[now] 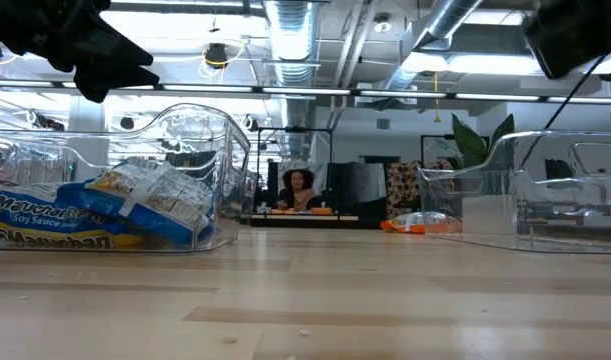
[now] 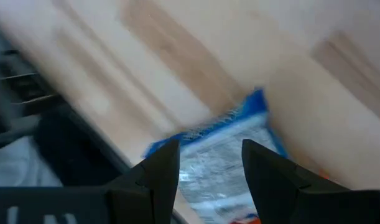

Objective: Sort Maruchan noodles
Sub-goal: Put the blue noodle pack into the bottom left transparent bin

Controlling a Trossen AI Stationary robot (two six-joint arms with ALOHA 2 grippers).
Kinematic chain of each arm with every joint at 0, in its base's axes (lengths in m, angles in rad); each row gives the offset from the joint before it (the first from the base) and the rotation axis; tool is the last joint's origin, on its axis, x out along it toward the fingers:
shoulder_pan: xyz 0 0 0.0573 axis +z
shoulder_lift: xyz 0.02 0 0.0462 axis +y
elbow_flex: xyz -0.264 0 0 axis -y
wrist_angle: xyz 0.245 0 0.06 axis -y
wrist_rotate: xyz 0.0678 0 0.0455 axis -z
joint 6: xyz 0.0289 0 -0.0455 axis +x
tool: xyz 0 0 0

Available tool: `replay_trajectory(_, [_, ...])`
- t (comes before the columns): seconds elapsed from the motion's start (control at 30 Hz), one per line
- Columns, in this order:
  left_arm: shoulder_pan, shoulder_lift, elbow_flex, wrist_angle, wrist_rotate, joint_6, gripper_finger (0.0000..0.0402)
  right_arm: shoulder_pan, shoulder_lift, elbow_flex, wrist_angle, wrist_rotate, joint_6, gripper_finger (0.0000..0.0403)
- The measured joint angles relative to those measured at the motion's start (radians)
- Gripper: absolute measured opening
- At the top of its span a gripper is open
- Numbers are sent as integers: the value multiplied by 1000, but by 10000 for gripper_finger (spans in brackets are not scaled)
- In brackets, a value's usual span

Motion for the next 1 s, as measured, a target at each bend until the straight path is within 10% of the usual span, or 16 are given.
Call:
replay_trajectory(0.67, [0, 0, 0, -14, 0, 0, 190, 36, 317, 107, 4, -42, -40, 185])
replay_trajectory(1.0, [0, 0, 0, -15, 0, 0, 190, -4, 386, 126, 9, -4, -155, 28])
